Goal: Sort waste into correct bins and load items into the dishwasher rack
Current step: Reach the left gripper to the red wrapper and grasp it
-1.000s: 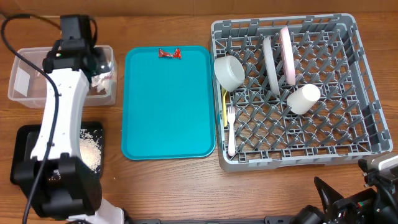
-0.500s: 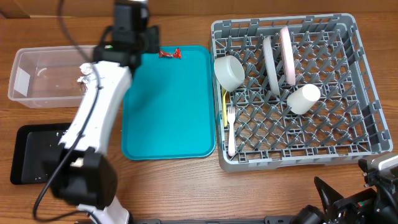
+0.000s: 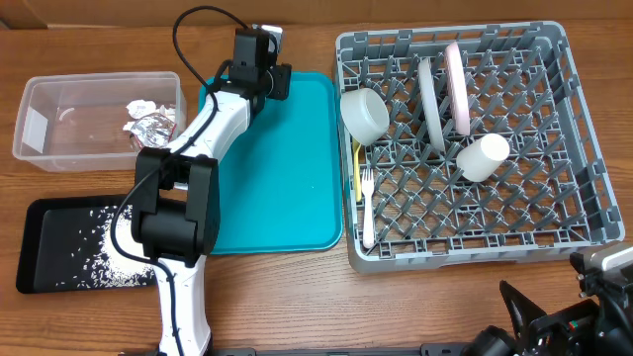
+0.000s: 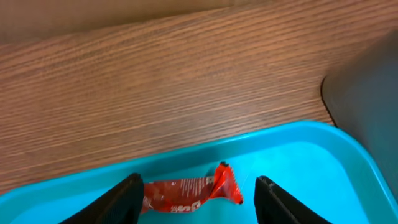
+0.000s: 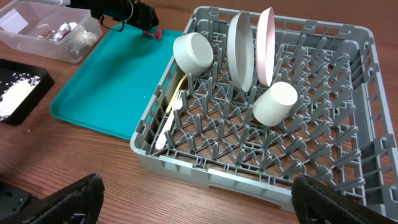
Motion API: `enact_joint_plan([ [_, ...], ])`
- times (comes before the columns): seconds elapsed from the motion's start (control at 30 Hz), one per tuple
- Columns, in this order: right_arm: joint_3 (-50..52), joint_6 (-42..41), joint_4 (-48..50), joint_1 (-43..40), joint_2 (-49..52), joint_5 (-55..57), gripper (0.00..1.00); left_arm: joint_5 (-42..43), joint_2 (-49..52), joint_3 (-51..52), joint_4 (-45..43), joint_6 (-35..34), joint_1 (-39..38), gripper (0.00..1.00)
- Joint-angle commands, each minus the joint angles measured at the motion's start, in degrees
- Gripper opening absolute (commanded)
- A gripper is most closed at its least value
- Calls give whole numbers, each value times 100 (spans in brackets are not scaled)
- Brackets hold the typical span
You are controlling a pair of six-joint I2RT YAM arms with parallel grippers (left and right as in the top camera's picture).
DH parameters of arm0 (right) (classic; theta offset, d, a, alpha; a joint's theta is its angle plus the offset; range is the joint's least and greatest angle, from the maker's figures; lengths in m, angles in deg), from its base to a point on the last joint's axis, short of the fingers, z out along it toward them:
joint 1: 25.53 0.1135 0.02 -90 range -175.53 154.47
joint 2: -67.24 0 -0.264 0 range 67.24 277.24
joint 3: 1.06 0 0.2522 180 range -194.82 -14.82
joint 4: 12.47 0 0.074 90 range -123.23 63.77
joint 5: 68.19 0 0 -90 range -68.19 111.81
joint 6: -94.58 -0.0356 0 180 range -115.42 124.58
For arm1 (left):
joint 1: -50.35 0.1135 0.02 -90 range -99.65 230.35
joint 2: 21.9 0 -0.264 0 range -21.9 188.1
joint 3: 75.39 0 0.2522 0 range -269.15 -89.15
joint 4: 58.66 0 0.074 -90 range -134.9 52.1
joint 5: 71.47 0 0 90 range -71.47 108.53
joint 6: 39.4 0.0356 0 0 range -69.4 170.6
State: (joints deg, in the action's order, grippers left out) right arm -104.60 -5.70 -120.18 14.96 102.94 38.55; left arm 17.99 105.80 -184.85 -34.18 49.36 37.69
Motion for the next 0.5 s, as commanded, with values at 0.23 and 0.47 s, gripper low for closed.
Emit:
enact_joint_plan([
  [0.23,-22,-2,28,-11,15,35,100,354,518,-13,35,302,24,51],
  [0.47,-22,-2,28,-11,15,35,100,352,592,-13,68,407,26,40],
])
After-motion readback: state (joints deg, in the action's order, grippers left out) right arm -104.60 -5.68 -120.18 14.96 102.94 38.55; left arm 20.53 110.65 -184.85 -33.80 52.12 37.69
